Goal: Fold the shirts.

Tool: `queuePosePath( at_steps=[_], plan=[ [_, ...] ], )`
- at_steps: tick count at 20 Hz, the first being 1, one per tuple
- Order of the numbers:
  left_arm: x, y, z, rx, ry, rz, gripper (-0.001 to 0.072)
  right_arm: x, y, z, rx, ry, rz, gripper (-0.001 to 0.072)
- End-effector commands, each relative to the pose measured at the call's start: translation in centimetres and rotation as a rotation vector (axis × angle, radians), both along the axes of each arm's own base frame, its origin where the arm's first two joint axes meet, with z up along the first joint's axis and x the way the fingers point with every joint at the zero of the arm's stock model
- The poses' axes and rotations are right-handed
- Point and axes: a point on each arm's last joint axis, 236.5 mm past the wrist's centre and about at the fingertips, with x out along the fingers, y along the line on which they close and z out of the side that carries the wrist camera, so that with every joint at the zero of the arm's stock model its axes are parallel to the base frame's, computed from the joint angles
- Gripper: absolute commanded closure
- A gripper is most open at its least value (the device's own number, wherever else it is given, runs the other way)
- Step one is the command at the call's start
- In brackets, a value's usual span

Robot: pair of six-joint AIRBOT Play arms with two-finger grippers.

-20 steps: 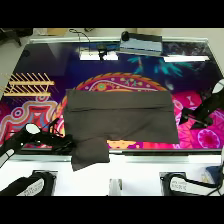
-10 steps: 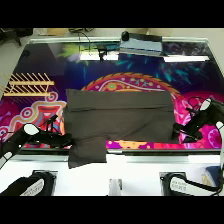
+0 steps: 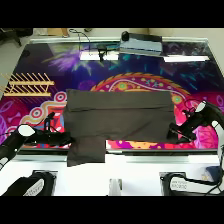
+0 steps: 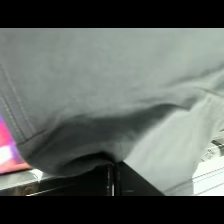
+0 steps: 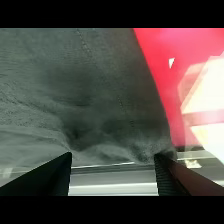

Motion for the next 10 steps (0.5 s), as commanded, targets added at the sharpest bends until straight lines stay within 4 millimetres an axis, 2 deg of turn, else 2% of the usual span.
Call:
queuePosePath(
  at_steps=[1, 2, 4, 5, 7, 8, 10],
  plan=[
    [0.3, -0.3, 0.7, -0.017, -0.023, 0.009, 0.0668, 0.9, 1.3, -1.0, 0.051, -0.011, -0.050, 0.0189],
    [0.4, -0.4, 1.0, -0.025, -0.028, 0.013, 0.0667, 1.2, 1.7, -1.0, 0.065, -0.019, -0.062, 0.0190],
    [0.5, -0.6, 1.2, -0.037, -0.033, 0.020, 0.0667, 2.0, 2.2, -1.1, 0.082, -0.047, -0.089, 0.0355],
    [0.5, -0.7, 1.3, -0.041, -0.033, 0.021, 0.0667, 2.3, 2.4, -1.1, 0.087, -0.058, -0.097, 0.0386],
    [0.6, -0.8, 1.3, -0.044, -0.033, 0.023, 0.0667, 2.5, 2.4, -1.1, 0.088, -0.063, -0.101, 0.0610],
    [0.6, -0.8, 1.4, -0.044, -0.034, 0.023, 0.0667, 2.5, 2.4, -1.1, 0.089, -0.063, -0.099, 0.0679],
    [0.8, -0.7, 1.7, -0.042, -0.055, 0.013, 0.0667, 2.3, 2.5, -0.7, 0.108, -0.069, -0.052, 0.0680]
  ],
)
